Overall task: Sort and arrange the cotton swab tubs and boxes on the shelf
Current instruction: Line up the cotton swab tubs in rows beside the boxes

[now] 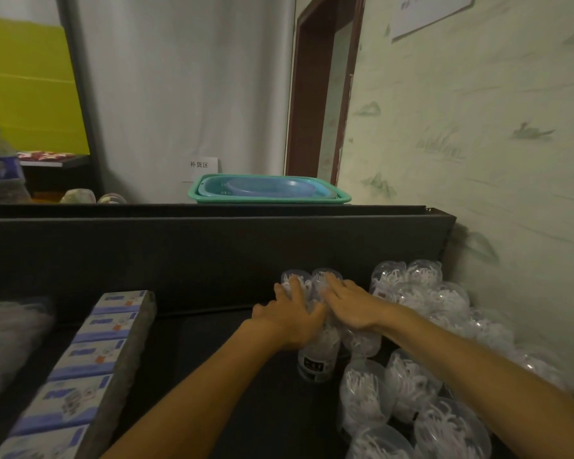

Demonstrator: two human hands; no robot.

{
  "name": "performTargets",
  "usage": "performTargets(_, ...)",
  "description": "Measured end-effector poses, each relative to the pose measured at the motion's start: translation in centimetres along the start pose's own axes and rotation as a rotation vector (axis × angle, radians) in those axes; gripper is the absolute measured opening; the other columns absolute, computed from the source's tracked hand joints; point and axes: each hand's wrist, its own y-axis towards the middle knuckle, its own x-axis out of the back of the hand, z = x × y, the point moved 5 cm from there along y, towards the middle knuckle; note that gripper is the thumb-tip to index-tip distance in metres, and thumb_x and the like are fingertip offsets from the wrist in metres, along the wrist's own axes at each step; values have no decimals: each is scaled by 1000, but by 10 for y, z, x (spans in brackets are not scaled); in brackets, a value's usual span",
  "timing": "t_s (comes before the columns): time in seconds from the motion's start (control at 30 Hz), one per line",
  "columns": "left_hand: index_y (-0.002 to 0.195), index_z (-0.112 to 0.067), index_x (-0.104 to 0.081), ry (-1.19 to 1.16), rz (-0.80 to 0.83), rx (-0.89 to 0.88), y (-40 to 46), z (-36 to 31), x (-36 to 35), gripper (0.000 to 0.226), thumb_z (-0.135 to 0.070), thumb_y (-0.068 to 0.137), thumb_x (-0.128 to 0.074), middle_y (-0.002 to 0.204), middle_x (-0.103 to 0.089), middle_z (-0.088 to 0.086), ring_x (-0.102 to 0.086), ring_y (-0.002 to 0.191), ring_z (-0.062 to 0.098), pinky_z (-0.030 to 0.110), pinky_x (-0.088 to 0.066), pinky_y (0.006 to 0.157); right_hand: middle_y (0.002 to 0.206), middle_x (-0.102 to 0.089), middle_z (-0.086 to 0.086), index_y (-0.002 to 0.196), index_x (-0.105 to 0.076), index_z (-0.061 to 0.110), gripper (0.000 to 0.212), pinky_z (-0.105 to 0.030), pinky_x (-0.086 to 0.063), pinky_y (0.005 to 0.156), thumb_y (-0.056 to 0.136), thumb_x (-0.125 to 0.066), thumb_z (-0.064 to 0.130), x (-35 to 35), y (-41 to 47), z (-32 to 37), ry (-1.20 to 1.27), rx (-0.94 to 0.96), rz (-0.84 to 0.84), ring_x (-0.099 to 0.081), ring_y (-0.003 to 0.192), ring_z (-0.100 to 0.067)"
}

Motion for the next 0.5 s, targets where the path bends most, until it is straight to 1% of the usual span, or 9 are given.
performTargets(0.13, 147, -17, 15, 2, -6, 22, -12, 11, 6, 80, -62, 91, -18, 156, 10, 18, -11, 143, 36, 55, -12, 110, 160, -4, -11, 152, 3, 21, 59, -41, -20, 114, 102, -21, 40, -11, 5, 12, 43, -6, 21, -16, 144, -29)
performTargets(0.3, 148, -20, 14, 21, -8, 51, -20, 39, 11, 80, -64, 88, -16, 156, 11, 15, -6, 144, 34, 56, -12, 110, 160, -1, -9, 152, 3, 21, 59, -42, -20, 114, 102, -21, 41, -25, 10, 38, 67, 15, 25, -16, 145, -30)
performTargets(0.4, 148, -24, 11, 17, -8, 68, -25, 62, 14, 78, -65, 88, -18, 157, 12, 12, -5, 144, 32, 55, -14, 110, 160, -5, -8, 153, 0, 23, 60, -43, -26, 111, 101, -25, 41, -34, 13, 56, 98, 29, 36, -22, 142, -30)
performTargets(0.47, 149, -28, 5, 28, 7, 65, -29, 75, 18, 75, -65, 88, -19, 157, 13, 10, -5, 144, 32, 56, -15, 109, 157, -12, -10, 152, -6, 26, 59, -45, -31, 109, 100, -27, 42, -40, 15, 69, 122, 46, 35, -29, 137, -30)
performTargets(0.5, 149, -29, 5, 32, 10, 72, -32, 80, 19, 75, -65, 88, -19, 157, 14, 9, -5, 144, 32, 56, -15, 109, 156, -14, -10, 152, -8, 27, 59, -46, -33, 107, 99, -28, 43, -43, 16, 75, 128, 55, 32, -31, 135, -30)
